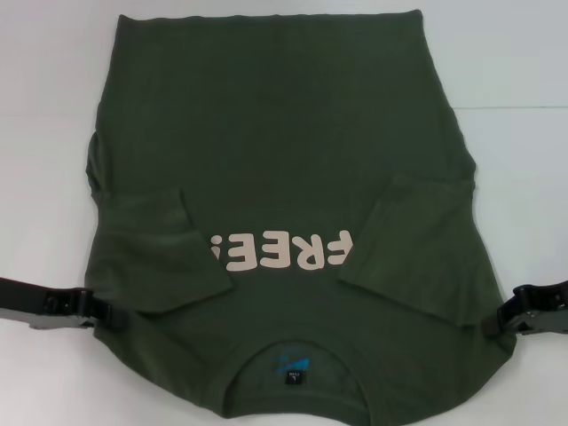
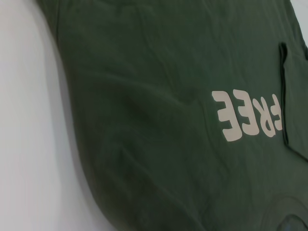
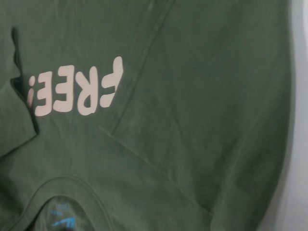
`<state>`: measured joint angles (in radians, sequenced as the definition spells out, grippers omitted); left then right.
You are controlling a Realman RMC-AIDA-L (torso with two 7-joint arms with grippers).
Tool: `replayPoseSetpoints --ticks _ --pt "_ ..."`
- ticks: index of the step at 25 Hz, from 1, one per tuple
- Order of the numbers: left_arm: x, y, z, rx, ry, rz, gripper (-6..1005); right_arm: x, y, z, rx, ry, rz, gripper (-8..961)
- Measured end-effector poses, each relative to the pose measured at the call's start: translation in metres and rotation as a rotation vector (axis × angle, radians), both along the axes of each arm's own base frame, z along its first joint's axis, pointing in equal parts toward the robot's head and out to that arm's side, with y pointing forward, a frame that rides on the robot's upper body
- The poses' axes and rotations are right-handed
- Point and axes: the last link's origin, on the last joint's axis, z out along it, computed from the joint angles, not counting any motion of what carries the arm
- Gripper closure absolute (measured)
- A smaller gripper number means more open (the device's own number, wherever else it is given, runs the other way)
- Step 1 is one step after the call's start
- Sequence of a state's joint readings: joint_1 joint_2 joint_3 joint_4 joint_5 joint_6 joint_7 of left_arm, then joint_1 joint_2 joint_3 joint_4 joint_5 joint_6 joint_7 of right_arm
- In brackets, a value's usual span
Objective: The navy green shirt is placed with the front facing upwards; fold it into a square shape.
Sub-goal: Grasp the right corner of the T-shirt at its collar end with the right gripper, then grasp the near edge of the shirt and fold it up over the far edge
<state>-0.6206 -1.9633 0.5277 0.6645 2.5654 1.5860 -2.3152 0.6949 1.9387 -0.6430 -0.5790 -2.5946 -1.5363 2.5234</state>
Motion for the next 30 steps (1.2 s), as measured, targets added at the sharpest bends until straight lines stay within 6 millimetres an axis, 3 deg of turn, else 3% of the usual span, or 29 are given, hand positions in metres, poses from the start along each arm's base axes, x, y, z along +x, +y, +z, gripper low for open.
replayPoseSetpoints --ticks 17,30 --pt "-0.009 -0.014 0.012 0.091 -0.104 -0.035 945 -0.004 -0.018 0.022 -0.021 0.156 0.144 919" --pt "-0.024 -0.059 0.028 0.115 -0.231 -0.048 945 0.000 -0.043 0.032 -0.072 0.253 0.285 919"
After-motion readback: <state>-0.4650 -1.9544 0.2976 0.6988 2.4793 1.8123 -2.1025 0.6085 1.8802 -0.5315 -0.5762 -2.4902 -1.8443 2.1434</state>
